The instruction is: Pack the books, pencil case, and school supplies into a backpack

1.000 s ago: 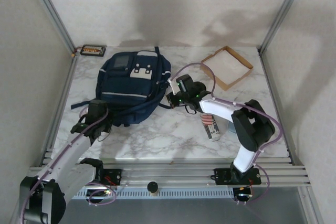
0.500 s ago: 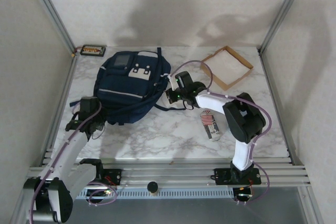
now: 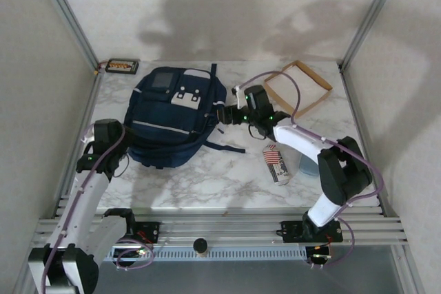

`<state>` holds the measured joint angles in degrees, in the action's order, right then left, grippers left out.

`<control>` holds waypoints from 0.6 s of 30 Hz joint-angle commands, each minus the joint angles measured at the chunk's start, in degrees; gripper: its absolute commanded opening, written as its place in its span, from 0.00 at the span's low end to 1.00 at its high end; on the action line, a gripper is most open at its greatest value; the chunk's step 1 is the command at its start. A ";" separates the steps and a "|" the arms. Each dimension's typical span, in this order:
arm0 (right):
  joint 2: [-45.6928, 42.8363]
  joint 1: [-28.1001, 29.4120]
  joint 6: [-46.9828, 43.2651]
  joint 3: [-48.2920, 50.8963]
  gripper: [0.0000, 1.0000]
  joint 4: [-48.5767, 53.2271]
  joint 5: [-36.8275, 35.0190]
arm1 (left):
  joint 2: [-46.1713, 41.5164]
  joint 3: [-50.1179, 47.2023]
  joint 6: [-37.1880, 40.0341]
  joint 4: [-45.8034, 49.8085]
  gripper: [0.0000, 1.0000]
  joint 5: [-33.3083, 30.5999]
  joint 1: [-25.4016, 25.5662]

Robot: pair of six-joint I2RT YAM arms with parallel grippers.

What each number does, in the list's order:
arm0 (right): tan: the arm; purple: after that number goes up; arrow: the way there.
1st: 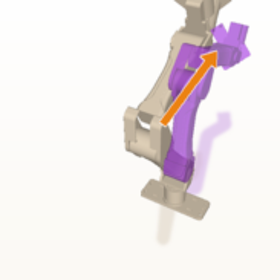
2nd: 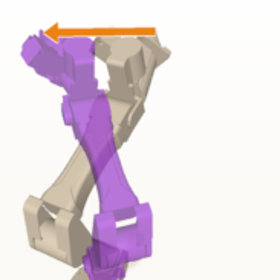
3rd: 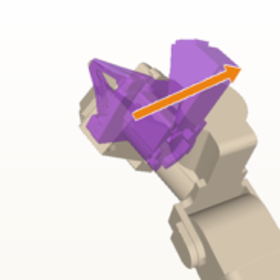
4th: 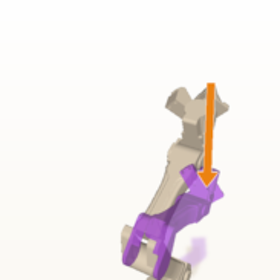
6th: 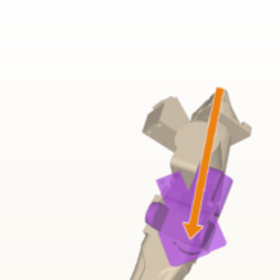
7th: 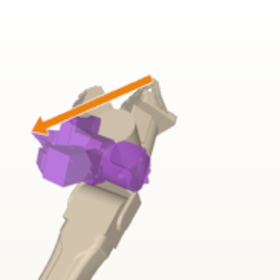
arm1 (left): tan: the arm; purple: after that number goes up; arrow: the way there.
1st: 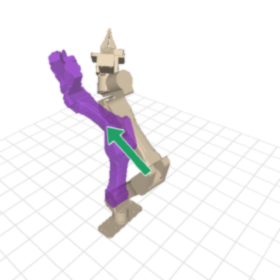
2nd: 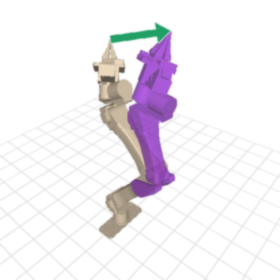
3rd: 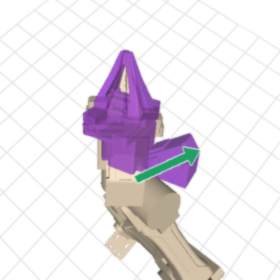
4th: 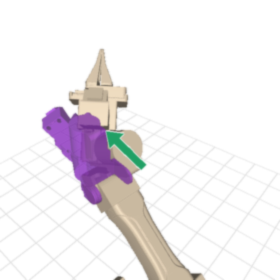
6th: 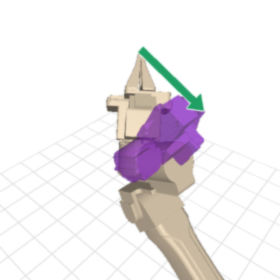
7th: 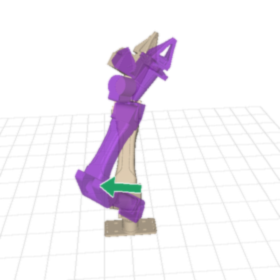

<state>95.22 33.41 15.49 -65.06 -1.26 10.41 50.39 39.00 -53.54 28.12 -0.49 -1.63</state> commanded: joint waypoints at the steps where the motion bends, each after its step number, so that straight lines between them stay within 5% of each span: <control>1: 6.18 -0.35 7.09 -7.37 0.69 4.50 4.14 | 0.92 2.13 0.54 -0.67 0.56 -0.42 4.80; 10: 26.82 0.30 12.46 -31.88 0.67 13.40 4.86 | 12.79 8.58 -2.87 -7.92 0.55 -5.67 23.55; 18: 36.64 1.19 16.35 -43.21 0.54 19.85 -0.74 | 20.18 10.88 -3.68 -11.21 0.55 -6.80 27.57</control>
<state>129.40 33.80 29.45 -104.36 14.61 12.80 69.08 47.68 -56.21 18.44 -4.73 24.97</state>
